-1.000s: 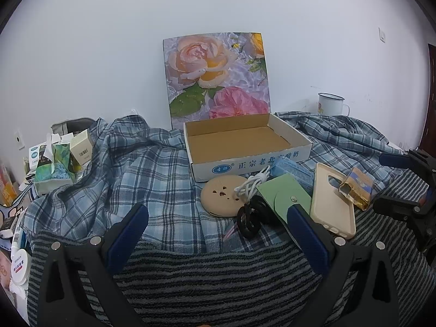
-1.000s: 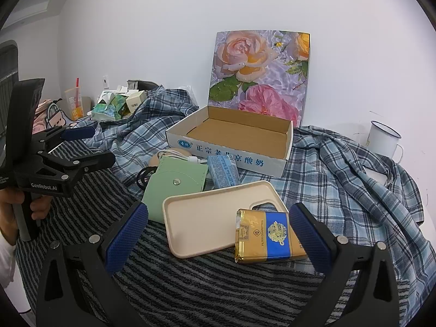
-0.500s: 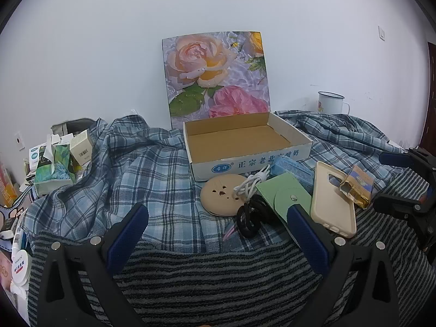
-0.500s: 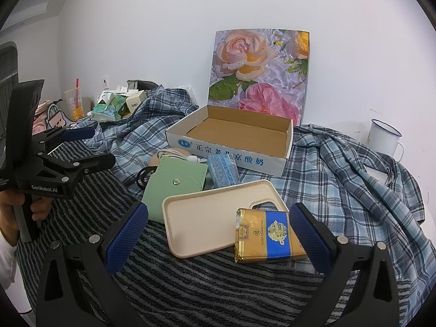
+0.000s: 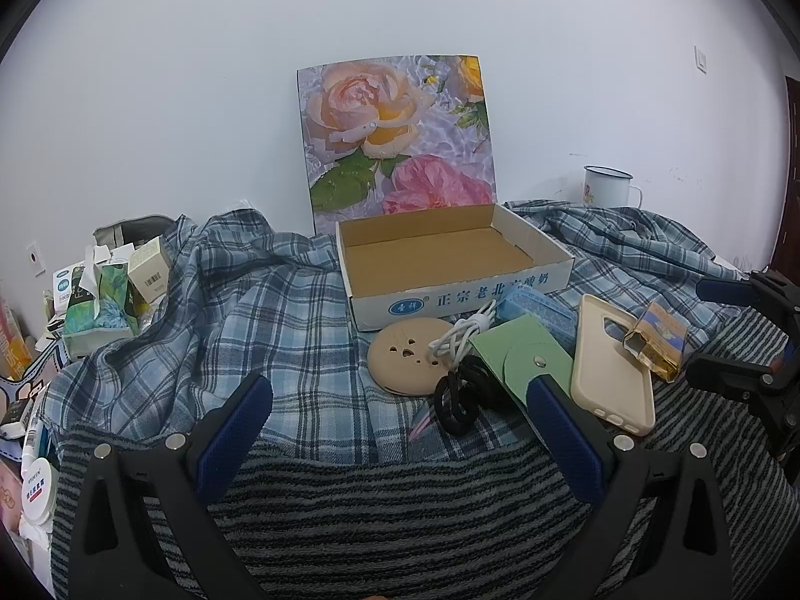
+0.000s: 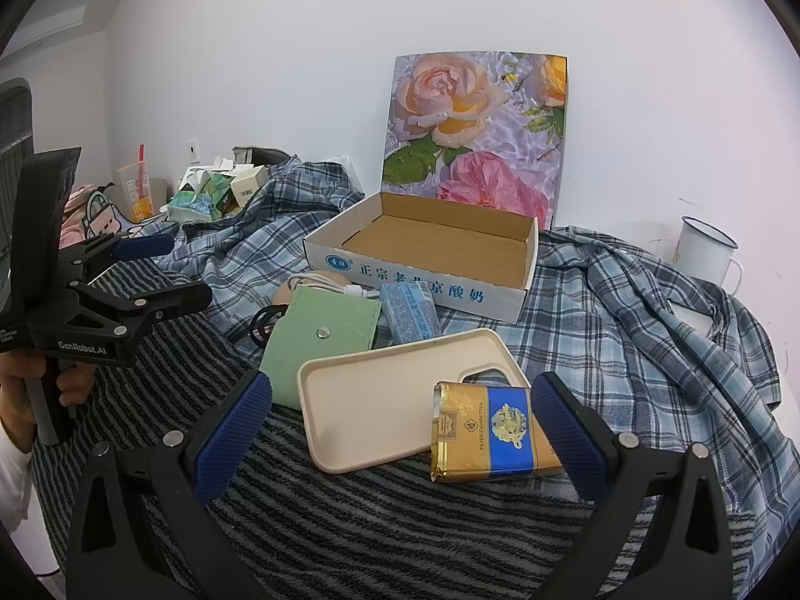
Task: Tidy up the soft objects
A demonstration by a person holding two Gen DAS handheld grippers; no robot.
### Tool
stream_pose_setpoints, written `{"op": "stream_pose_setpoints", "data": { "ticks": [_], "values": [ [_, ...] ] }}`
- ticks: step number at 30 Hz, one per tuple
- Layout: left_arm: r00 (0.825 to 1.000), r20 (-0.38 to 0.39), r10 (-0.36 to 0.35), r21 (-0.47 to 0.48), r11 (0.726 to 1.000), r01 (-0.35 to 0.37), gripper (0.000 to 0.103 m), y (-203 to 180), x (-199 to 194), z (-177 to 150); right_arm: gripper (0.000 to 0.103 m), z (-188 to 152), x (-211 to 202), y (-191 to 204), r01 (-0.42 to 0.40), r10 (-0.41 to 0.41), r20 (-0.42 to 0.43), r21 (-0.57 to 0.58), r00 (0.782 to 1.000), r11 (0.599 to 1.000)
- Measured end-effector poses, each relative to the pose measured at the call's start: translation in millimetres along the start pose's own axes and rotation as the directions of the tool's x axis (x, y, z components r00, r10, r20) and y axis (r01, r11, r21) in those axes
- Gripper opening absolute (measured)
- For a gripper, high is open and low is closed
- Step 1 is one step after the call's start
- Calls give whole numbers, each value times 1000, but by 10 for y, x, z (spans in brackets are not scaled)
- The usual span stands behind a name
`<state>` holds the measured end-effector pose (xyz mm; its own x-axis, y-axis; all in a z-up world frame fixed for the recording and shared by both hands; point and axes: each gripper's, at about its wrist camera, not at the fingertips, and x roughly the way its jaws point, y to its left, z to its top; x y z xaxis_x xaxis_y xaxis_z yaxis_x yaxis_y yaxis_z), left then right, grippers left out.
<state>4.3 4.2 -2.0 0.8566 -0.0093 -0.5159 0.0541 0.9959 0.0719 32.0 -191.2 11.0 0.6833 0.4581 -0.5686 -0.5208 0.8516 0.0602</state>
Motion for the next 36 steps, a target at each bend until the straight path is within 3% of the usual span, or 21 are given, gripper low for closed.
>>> {"op": "stream_pose_setpoints", "data": {
  "ticks": [36],
  "values": [
    [1000, -13, -14, -2, 1000, 14, 103, 22, 25, -29, 103, 6, 3, -6, -2, 2, -2, 5, 1000, 1000]
  ]
}}
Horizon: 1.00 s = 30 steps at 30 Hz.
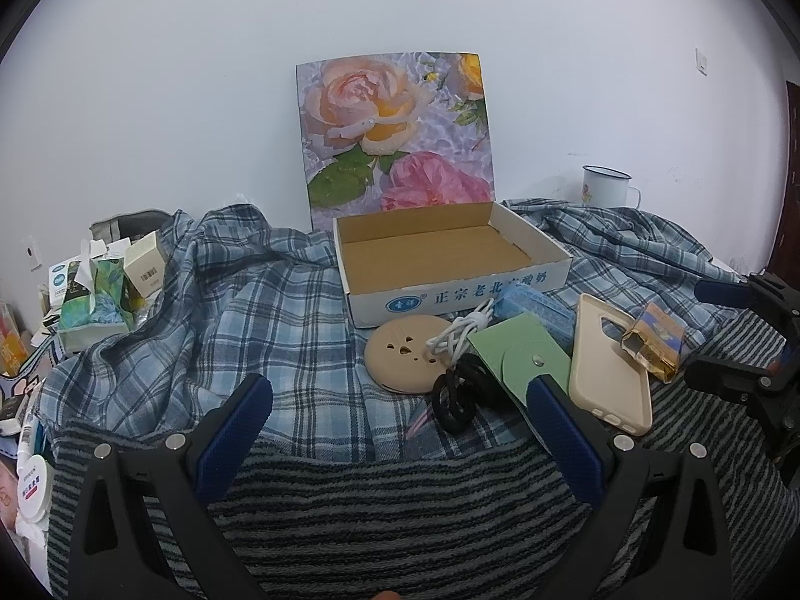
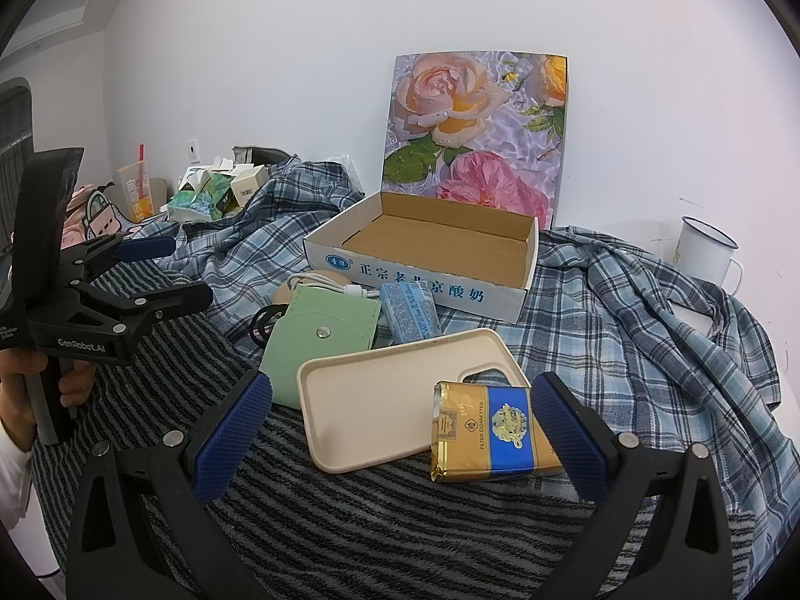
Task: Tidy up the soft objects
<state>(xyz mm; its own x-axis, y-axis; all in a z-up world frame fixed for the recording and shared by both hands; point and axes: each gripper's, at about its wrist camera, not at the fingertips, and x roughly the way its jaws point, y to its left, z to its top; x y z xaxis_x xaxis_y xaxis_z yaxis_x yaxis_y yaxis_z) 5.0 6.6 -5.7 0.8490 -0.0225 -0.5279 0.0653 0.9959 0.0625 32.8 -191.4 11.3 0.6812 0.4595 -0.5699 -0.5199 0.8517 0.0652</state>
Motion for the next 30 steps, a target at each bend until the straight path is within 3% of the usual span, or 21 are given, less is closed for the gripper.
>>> {"op": "stream_pose_setpoints", "data": {
  "ticks": [3, 7, 10, 14, 15, 17, 21, 23, 25, 28, 30],
  "values": [
    [1000, 3, 0, 1, 1000, 0, 103, -7, -28, 19, 103, -8, 4, 1, 0, 0, 3, 1, 1000, 1000],
    [993, -15, -120, -47, 992, 119, 103, 79, -38, 60, 103, -8, -78, -27, -30, 29, 36, 19, 999, 999],
    [973, -69, -219, -76, 974, 214, 100, 134, 39, 125, 103, 22, -158, -102, -74, 71, 51, 54, 996, 996],
    [942, -168, -290, -94, 956, 277, 81, 122, 239, 231, 103, 26, -218, -141, -73, 71, 41, 56, 997, 996],
    [928, -204, -313, -101, 949, 298, 79, 111, 332, 252, 103, 22, -225, -143, -71, 69, 38, 52, 997, 996],
    [919, -236, -317, -88, 949, 304, 68, 86, 421, 265, 103, 1, -230, -160, -72, 70, 37, 53, 997, 996],
    [926, -267, -265, 6, 961, 277, 63, 31, 560, 305, 103, -52, -143, -231, -87, 87, 8, 84, 996, 993],
    [906, -299, -299, -23, 952, 306, 63, 35, 606, 306, 103, -65, -111, -237, -77, 78, -7, 94, 997, 993],
    [863, -327, -386, -83, 921, 380, 63, -16, 635, 288, 103, -72, -98, -227, -68, 69, -14, 89, 998, 994],
    [803, -367, -469, -141, 882, 450, 42, -158, 661, 239, 103, -74, -89, -222, -65, 67, -18, 84, 998, 994],
    [808, -378, -451, -134, 891, 435, 41, -238, 671, 205, 103, -73, -88, -228, -63, 65, -20, 86, 998, 994]
  ]
}}
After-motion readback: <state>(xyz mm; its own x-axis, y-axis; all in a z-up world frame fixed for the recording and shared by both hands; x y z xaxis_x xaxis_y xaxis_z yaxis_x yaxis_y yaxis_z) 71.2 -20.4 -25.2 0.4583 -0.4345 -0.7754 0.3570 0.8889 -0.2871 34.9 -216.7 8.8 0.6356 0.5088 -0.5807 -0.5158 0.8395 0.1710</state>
